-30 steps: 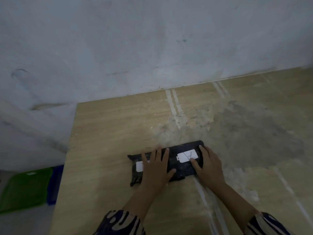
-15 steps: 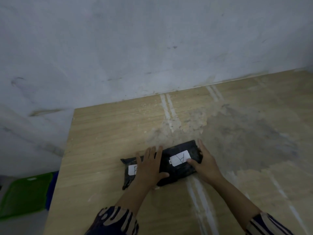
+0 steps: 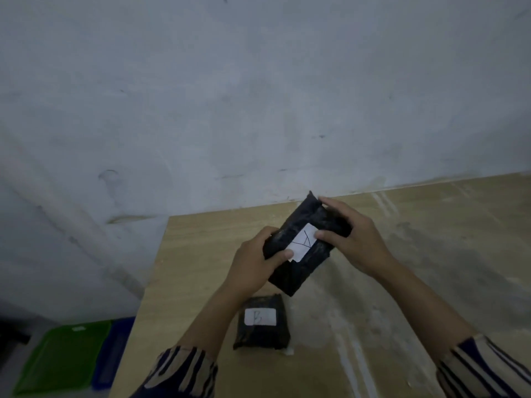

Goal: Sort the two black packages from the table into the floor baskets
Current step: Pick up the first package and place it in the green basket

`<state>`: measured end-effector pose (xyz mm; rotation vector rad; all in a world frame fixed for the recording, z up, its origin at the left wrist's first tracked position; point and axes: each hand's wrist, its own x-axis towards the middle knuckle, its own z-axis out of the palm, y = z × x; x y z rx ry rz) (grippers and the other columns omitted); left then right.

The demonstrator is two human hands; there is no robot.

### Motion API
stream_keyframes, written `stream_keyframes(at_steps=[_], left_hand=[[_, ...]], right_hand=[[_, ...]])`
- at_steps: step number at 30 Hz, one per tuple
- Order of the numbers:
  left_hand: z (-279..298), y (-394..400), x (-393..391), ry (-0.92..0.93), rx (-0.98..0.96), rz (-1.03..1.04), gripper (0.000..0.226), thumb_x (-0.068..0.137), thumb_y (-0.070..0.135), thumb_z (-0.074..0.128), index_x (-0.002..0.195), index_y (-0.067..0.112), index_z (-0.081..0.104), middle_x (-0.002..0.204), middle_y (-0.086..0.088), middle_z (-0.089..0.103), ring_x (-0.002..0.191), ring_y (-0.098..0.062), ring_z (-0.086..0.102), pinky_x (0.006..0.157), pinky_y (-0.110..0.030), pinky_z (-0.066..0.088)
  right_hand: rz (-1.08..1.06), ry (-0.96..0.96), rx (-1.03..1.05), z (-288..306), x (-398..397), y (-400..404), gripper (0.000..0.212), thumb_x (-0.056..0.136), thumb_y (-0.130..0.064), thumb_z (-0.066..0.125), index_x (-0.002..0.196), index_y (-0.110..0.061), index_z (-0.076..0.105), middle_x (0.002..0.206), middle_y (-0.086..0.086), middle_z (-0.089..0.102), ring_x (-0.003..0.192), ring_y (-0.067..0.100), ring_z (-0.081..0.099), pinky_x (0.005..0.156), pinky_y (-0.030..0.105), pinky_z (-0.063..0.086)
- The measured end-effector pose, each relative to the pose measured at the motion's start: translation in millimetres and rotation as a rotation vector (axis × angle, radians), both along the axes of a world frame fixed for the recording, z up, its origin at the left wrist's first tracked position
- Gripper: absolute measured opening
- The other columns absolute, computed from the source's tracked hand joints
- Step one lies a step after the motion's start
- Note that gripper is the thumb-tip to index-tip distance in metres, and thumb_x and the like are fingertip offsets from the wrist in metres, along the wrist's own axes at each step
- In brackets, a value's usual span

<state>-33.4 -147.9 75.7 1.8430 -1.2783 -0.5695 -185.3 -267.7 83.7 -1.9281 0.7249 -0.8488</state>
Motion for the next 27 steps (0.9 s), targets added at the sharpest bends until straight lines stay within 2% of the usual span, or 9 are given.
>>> stream_keyframes(at_steps=[3, 7, 9, 12, 16, 19, 22, 25, 27], left_hand=[[15, 7, 6, 0.097, -0.127, 0.100, 0.021, 0.082, 0.021, 0.067, 0.093, 0.028, 0.052, 0.089, 0.007, 0.064, 0.085, -0.016, 0.064, 0.076, -0.039, 0.054], [35, 10, 11, 0.297, -0.318, 0.205, 0.023, 0.082, 0.015, 0.065, 0.087, 0.031, 0.049, 0.091, 0.008, 0.063, 0.080, 0.000, 0.063, 0.068, -0.019, 0.055], [43, 9, 13, 0.373, -0.378, 0.198, 0.025, 0.082, 0.012, 0.065, 0.090, 0.030, 0.049, 0.092, 0.009, 0.064, 0.078, 0.005, 0.064, 0.066, -0.015, 0.055], [51, 7, 15, 0.449, -0.412, 0.168, 0.029, 0.081, 0.008, 0.066, 0.094, 0.029, 0.050, 0.094, 0.009, 0.065, 0.076, 0.007, 0.064, 0.064, -0.011, 0.053], [66, 9, 27, 0.496, -0.471, 0.240, 0.038, 0.079, 0.010, 0.067, 0.105, 0.027, 0.046, 0.101, -0.001, 0.063, 0.086, -0.006, 0.063, 0.066, -0.014, 0.055], [82, 16, 48, 0.479, -0.544, 0.264, 0.057, 0.078, 0.005, 0.067, 0.120, 0.030, 0.037, 0.101, 0.001, 0.061, 0.086, -0.007, 0.063, 0.070, -0.018, 0.055], [87, 21, 62, 0.355, -0.483, 0.200, 0.062, 0.073, 0.003, 0.071, 0.121, 0.030, 0.043, 0.099, 0.004, 0.061, 0.080, -0.007, 0.064, 0.066, -0.017, 0.057], [77, 19, 64, 0.175, -0.312, 0.137, 0.051, 0.069, 0.009, 0.077, 0.114, 0.024, 0.057, 0.096, 0.002, 0.065, 0.085, -0.016, 0.063, 0.070, -0.021, 0.055], [71, 17, 63, 0.128, -0.259, 0.117, 0.033, 0.072, 0.013, 0.075, 0.101, 0.025, 0.063, 0.093, 0.001, 0.068, 0.088, -0.024, 0.064, 0.078, -0.033, 0.055]], right_hand=[[-0.142, -0.085, -0.086, 8, 15, 8, 0.060, 0.074, -0.016, 0.073, 0.127, -0.018, 0.044, 0.117, -0.002, 0.046, 0.108, 0.012, 0.046, 0.086, 0.001, 0.035], [-0.097, -0.144, 0.158, 7, 34, 25, 0.070, 0.079, -0.020, 0.066, 0.137, -0.019, 0.025, 0.129, -0.006, 0.035, 0.116, 0.014, 0.042, 0.094, 0.027, 0.037], [0.035, -0.165, 0.252, 9, 43, 33, 0.053, 0.085, -0.020, 0.058, 0.132, -0.021, 0.034, 0.125, -0.002, 0.049, 0.112, 0.016, 0.052, 0.088, 0.022, 0.046], [0.117, -0.231, 0.226, 16, 51, 35, 0.025, 0.089, -0.016, 0.050, 0.113, -0.022, 0.049, 0.108, 0.001, 0.061, 0.101, 0.009, 0.059, 0.074, 0.007, 0.050], [0.127, -0.196, 0.096, 33, 48, 25, 0.020, 0.090, -0.007, 0.047, 0.102, -0.024, 0.051, 0.093, -0.008, 0.061, 0.083, -0.004, 0.060, 0.066, 0.003, 0.047], [0.150, -0.082, 0.000, 40, 42, 14, 0.020, 0.091, -0.008, 0.047, 0.102, -0.025, 0.052, 0.093, -0.005, 0.061, 0.087, 0.005, 0.059, 0.066, 0.004, 0.046], [0.165, 0.017, -0.069, 48, 39, 8, 0.020, 0.090, -0.008, 0.048, 0.102, -0.023, 0.054, 0.093, -0.003, 0.060, 0.088, 0.015, 0.057, 0.065, 0.002, 0.042], [0.155, 0.103, -0.116, 56, 38, 6, 0.023, 0.090, -0.009, 0.049, 0.111, -0.015, 0.057, 0.100, -0.001, 0.058, 0.092, 0.015, 0.054, 0.066, 0.003, 0.042], [0.127, 0.103, -0.113, 61, 38, 5, 0.026, 0.089, -0.011, 0.052, 0.115, -0.014, 0.057, 0.105, -0.001, 0.057, 0.098, 0.016, 0.054, 0.074, 0.011, 0.043]])
